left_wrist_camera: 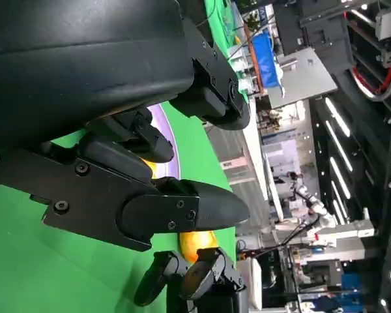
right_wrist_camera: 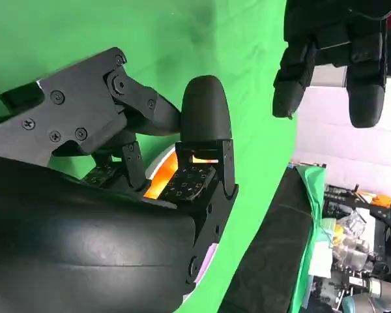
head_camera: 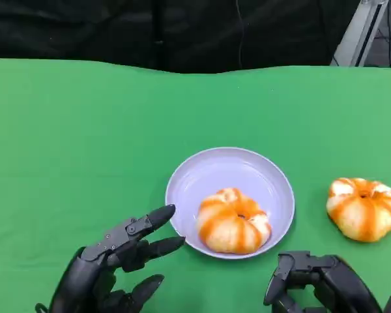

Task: Grasp the bread from the table and place it into the plate.

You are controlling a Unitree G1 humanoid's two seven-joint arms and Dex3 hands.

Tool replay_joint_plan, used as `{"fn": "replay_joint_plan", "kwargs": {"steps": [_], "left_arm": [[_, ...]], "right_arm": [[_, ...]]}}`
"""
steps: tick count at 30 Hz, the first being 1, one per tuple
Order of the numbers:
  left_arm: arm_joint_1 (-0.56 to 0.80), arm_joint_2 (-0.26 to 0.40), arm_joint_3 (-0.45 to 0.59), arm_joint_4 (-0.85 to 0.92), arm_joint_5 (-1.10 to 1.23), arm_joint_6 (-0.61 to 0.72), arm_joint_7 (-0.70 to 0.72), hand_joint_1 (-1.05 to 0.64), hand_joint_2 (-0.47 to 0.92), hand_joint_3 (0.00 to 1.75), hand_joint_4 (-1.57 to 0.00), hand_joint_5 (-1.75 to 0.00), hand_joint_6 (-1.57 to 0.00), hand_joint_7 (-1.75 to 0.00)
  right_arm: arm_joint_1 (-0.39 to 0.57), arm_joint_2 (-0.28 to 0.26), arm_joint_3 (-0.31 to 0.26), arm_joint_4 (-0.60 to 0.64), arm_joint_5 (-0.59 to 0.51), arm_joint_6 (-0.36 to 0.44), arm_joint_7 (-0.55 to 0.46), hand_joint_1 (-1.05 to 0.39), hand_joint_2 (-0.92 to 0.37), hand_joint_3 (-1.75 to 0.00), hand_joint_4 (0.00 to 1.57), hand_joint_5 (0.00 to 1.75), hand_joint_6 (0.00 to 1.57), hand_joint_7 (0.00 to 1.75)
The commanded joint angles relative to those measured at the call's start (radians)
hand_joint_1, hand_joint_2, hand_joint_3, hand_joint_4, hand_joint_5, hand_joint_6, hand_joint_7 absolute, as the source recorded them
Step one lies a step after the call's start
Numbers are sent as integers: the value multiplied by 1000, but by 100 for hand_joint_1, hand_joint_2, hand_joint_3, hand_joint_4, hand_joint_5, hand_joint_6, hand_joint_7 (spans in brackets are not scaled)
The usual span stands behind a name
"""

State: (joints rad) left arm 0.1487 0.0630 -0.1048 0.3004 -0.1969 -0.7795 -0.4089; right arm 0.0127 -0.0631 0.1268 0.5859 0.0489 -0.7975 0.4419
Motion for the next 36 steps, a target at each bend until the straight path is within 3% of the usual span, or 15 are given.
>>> {"fn": "replay_joint_plan", "kwargs": {"steps": [1, 6, 7, 9, 11, 18, 19, 20, 22, 27, 31, 33, 34, 35, 36], "left_arm": [[3, 5, 13, 7, -7, -13, -10, -67, 92, 41, -78, -2, -52, -1], [3, 4, 15, 7, -7, -12, -13, -67, 92, 41, -78, -1, -52, -1], [-12, -4, 19, 50, 8, -11, -2, -54, 92, 40, -81, -2, -59, -3], [-33, -15, 25, 110, 27, -15, 10, -12, 92, 38, -91, -3, -82, -6], [-42, -21, 32, 134, 33, -25, 9, 0, 92, 37, -94, -3, -89, -7], [-66, -26, 42, 175, 44, -44, 0, 3, 92, 37, -95, -3, -92, -5], [-78, -25, 42, 193, 48, -49, -3, 2, 85, 51, -104, -3, -108, -6], [-87, -24, 43, 208, 50, -52, -5, 1, 75, 70, -108, -2, -115, -3], [-95, -24, 45, 223, 50, -58, -6, 0, 65, 89, -112, -1, -122, -1], [-104, -25, 45, 243, 39, -78, -19, 0, 63, 94, -115, -2, -124, -1], [-106, -26, 43, 251, 32, -79, -26, -2, 58, 102, -134, -11, -137, -4], [-106, -26, 43, 252, 32, -77, -26, -3, 58, 102, -134, -26, -142, -7], [-103, -30, 43, 250, 34, -73, -22, -3, 58, 101, -124, -46, -143, -7], [-102, -32, 43, 248, 35, -72, -20, -4, 61, 95, -108, -89, -143, -15], [-101, -34, 43, 247, 36, -70, -19, -4, 63, 92, -101, -108, -137, -31]], "right_arm": [[4, -12, -10, 6, 15, -5, 4, -9, -62, -96, 85, 144, 88, 117], [4, -13, -9, 6, 16, -5, 4, -9, -62, -96, 85, 144, 88, 117], [8, -14, -9, -1, 12, -7, 0, -9, -62, -96, 85, 144, 87, 117], [13, -16, -8, -10, 8, -9, -4, -10, -63, -96, 85, 144, 87, 117], [15, -16, -8, -13, 7, -9, -5, -10, -63, -96, 85, 144, 87, 117], [14, -17, -9, -10, 8, -10, -4, -10, -63, -96, 85, 144, 87, 116], [13, -18, -9, -7, 10, -12, -2, -11, -62, -96, 85, 144, 87, 117], [13, -18, -9, -8, 9, -10, -3, -11, -62, -97, 85, 144, 87, 117], [14, -19, -9, -10, 7, -8, -4, -11, -60, -99, 85, 144, 87, 117], [17, -20, -8, -17, 7, 0, -5, -11, -60, -99, 85, 143, 87, 116], [21, -21, -8, -23, 8, 4, -6, -10, -60, -99, 86, 143, 88, 116], [21, -20, -8, -22, 11, 4, -4, -9, -61, -99, 86, 143, 88, 116], [22, -21, -8, -22, 12, 3, -3, -9, -61, -99, 86, 143, 88, 116], [22, -21, -8, -23, 12, 3, -2, -10, -61, -99, 85, 143, 88, 117], [22, -22, -8, -23, 13, 3, -2, -10, -61, -99, 85, 143, 88, 117]]}}
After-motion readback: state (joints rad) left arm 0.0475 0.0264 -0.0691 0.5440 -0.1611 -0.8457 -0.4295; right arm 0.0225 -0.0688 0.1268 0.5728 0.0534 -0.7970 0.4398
